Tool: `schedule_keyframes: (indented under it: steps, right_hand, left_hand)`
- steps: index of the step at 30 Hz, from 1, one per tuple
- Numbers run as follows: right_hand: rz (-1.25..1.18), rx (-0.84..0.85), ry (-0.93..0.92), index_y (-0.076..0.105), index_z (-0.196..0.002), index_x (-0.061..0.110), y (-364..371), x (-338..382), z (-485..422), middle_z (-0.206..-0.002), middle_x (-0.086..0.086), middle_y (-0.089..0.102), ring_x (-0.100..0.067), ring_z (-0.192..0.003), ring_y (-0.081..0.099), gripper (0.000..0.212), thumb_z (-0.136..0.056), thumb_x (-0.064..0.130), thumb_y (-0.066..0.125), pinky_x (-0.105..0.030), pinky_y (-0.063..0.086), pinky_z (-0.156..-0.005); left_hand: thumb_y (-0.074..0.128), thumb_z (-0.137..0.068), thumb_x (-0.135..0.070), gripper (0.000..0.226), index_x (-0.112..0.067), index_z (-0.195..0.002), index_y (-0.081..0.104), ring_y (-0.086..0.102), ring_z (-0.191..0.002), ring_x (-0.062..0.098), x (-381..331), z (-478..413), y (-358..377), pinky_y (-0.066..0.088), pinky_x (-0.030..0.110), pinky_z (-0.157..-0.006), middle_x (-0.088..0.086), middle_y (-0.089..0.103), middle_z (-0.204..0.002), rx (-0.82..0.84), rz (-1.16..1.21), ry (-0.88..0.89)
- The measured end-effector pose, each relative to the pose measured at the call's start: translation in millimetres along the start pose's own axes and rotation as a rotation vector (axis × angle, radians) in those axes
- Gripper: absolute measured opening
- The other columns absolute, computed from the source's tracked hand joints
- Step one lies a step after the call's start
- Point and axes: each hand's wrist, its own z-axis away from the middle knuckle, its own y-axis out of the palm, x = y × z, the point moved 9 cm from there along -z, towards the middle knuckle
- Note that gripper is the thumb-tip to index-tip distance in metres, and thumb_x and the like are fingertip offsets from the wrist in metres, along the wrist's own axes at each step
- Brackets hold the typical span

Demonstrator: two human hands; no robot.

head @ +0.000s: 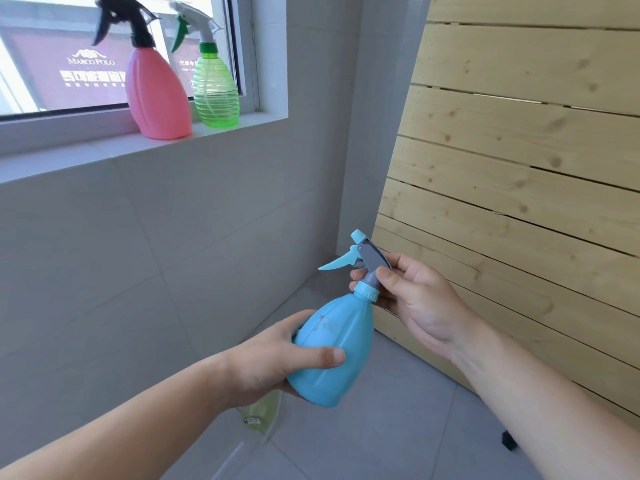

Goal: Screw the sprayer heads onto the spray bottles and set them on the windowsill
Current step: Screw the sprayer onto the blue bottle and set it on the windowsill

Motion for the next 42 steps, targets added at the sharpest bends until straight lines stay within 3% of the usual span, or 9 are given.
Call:
schedule_keyframes:
  steps: [7, 14, 18, 22, 27, 33, 38, 40, 42]
  right_hand:
    - [-0.11, 0.116, 0.029, 0.052, -0.126, 0.001, 8.7, 2.7, 3.1, -0.103, -0.014, 0.075, -0.031, -0.104, 0.068, 0.03, -0.098, 0.007, 0.048, -0.042, 0.054, -0.095]
    - [-0.21, 0.197, 0.034, 0.052, -0.127, 0.004, 13.6, 9.7, 7.3, -0.106, -0.014, 0.073, -0.032, -0.108, 0.069, 0.041, -0.088, 0.012, 0.055, -0.039, 0.056, -0.093]
    - [-0.203, 0.161, 0.009, 0.056, -0.123, 0.006, 11.5, 11.5, 5.0, -0.106, -0.015, 0.073, -0.031, -0.105, 0.069, 0.034, -0.089, 0.013, 0.056, -0.04, 0.055, -0.094]
    - [-0.061, 0.06, -0.004, 0.061, -0.12, 0.009, 4.3, 1.4, 2.4, -0.106, -0.015, 0.074, -0.028, -0.101, 0.068, 0.028, -0.093, 0.003, 0.059, -0.042, 0.054, -0.095]
    - [-0.064, 0.035, 0.052, 0.066, -0.12, 0.008, 6.2, -6.7, 1.4, -0.105, -0.017, 0.075, -0.024, -0.096, 0.071, 0.042, -0.079, 0.009, 0.073, -0.033, 0.058, -0.085]
    - [-0.065, -0.021, 0.077, 0.071, -0.113, 0.009, 4.2, -11.8, 0.2, -0.097, -0.013, 0.076, -0.019, -0.085, 0.071, 0.027, -0.087, 0.004, 0.067, -0.027, 0.057, -0.072]
    - [-0.045, -0.011, 0.082, 0.073, -0.109, 0.011, 9.3, -15.7, 1.8, -0.096, -0.012, 0.076, -0.019, -0.081, 0.07, 0.022, -0.088, 0.006, 0.067, -0.027, 0.057, -0.069]
    - [-0.052, -0.015, 0.074, 0.074, -0.107, 0.013, 9.5, -15.0, 1.5, -0.096, -0.012, 0.076, -0.019, -0.082, 0.069, 0.021, -0.087, 0.007, 0.068, -0.027, 0.057, -0.07]
    - [-0.061, -0.027, 0.068, 0.075, -0.105, 0.014, 7.9, -13.0, 1.1, -0.097, -0.012, 0.076, -0.02, -0.084, 0.069, 0.02, -0.087, 0.008, 0.068, -0.029, 0.058, -0.073]
  left_hand:
    - [0.082, -0.075, -0.042, 0.051, -0.032, -0.124, 0.069, 0.073, -0.098, 0.022, -3.1, 1.6, 3.3, 0.059, 0.035, -0.076, 0.0, 0.076, -0.112, 0.062, -0.01, 0.001]
    - [0.079, -0.074, -0.046, 0.059, -0.027, -0.129, 0.069, 0.07, -0.112, 0.028, -0.9, -2.3, 4.1, 0.051, 0.053, -0.102, 0.011, 0.073, -0.128, 0.109, 0.062, -0.014]
    - [0.079, -0.075, -0.047, 0.057, -0.032, -0.128, 0.068, 0.07, -0.112, 0.026, -3.2, -3.8, 6.4, 0.055, 0.049, -0.098, 0.005, 0.073, -0.126, 0.095, 0.049, -0.005]
    - [0.083, -0.074, -0.046, 0.055, -0.037, -0.125, 0.067, 0.074, -0.102, 0.02, -6.9, -4.5, 5.0, 0.06, 0.037, -0.081, 0.0, 0.076, -0.118, 0.039, -0.005, 0.005]
    - [0.078, -0.076, -0.049, 0.064, -0.028, -0.135, 0.063, 0.071, -0.12, 0.026, 0.4, -1.4, 4.1, 0.06, 0.043, -0.096, 0.004, 0.073, -0.133, 0.051, 0.056, -0.065]
    - [0.077, -0.075, -0.042, 0.059, -0.021, -0.13, 0.068, 0.074, -0.114, 0.027, 3.3, -2.0, 6.4, 0.06, 0.043, -0.093, 0.007, 0.076, -0.126, 0.038, 0.056, -0.097]
    - [0.095, -0.062, -0.045, 0.089, -0.015, -0.135, 0.054, 0.073, -0.116, 0.031, 6.1, -1.0, 8.8, 0.057, 0.056, -0.102, 0.011, 0.073, -0.13, 0.007, 0.009, -0.1]
    - [0.099, -0.052, -0.053, 0.104, -0.014, -0.137, 0.053, 0.072, -0.118, 0.033, 4.9, -0.7, 9.4, 0.058, 0.052, -0.099, 0.012, 0.072, -0.132, 0.022, 0.021, -0.092]
    - [0.092, -0.057, -0.062, 0.097, -0.017, -0.136, 0.058, 0.072, -0.117, 0.033, 4.7, -1.3, 10.5, 0.059, 0.047, -0.094, 0.011, 0.073, -0.131, 0.034, 0.06, -0.101]
